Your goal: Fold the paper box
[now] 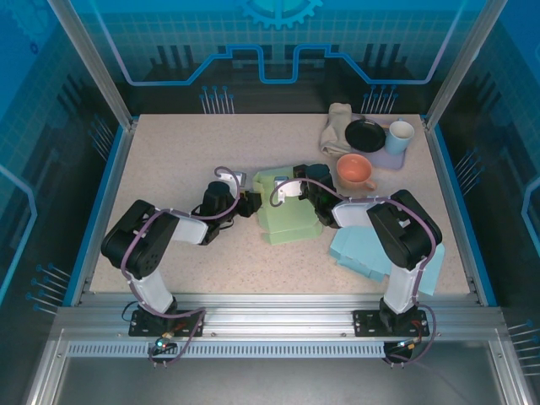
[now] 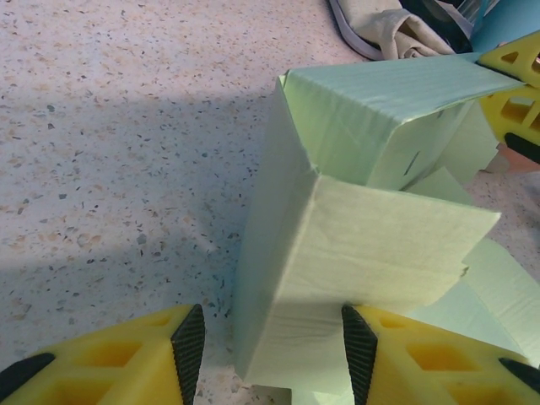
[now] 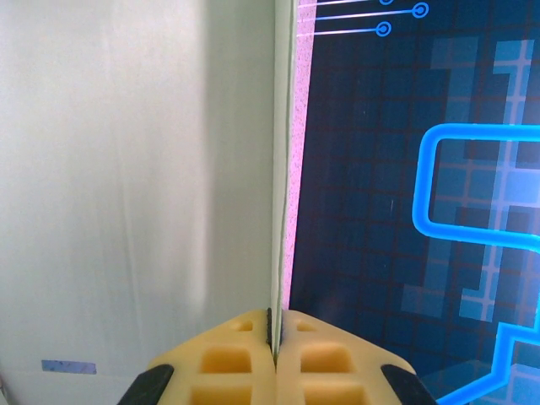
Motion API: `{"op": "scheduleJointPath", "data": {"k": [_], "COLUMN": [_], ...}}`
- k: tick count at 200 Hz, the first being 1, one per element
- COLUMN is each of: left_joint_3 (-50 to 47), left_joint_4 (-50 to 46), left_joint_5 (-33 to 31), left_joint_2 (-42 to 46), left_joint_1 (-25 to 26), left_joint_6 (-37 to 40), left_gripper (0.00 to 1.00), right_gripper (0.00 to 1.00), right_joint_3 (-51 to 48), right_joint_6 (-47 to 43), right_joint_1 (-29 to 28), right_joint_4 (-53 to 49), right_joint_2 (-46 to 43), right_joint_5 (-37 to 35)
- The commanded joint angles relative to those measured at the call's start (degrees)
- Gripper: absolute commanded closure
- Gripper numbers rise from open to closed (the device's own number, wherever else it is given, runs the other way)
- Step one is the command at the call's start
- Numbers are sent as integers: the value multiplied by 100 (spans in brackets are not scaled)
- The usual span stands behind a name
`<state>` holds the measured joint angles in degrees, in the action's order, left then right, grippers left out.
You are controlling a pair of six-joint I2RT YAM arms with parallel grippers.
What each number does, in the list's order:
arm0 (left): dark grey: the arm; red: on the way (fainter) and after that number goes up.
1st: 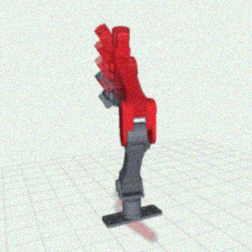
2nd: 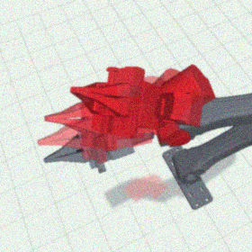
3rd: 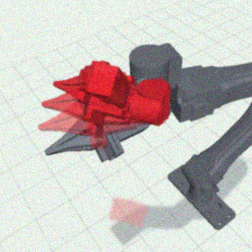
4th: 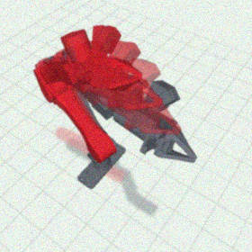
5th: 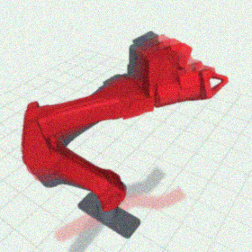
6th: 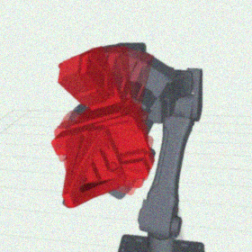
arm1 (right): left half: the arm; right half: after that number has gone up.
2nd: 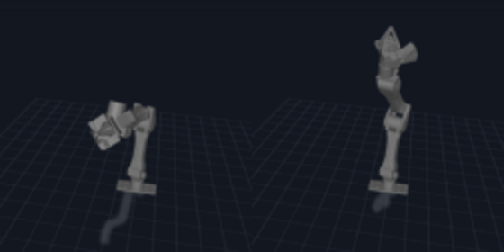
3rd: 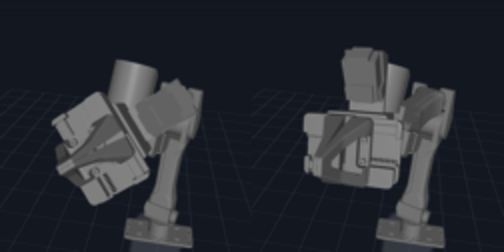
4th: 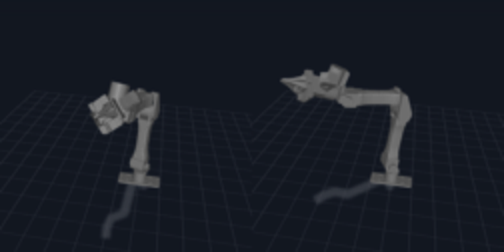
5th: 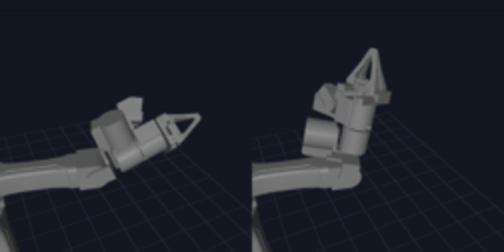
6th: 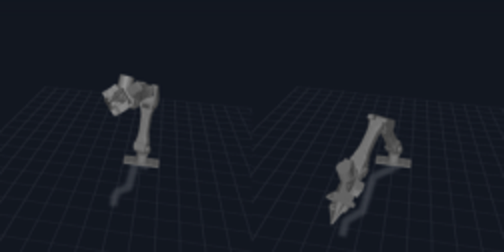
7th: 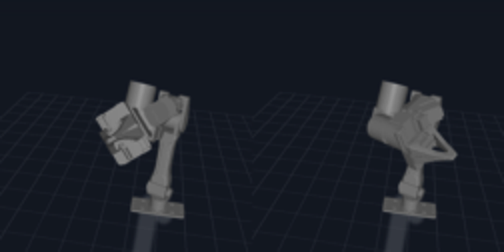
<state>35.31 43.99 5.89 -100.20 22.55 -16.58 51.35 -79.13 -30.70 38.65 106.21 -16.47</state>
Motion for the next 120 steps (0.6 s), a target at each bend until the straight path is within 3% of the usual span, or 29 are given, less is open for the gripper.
{"op": "scheduleJointPath", "data": {"k": [1,120], "left_joint_3": [244,710], "left_joint_4": [124,-82], "left_joint_5": [134,120], "left_joint_2": [-8,-408], "left_joint_1": [4,4], "left_joint_6": [-2,67], "left_gripper": [50,49], "right_gripper": [100,100], "right_joint_3": [-64,-63], "right_joint_6": [29,43], "right_joint_1": [55,56], "right_joint_4": [3,-17], "right_joint_2": [77,74], "right_joint_5": [2,21]}}
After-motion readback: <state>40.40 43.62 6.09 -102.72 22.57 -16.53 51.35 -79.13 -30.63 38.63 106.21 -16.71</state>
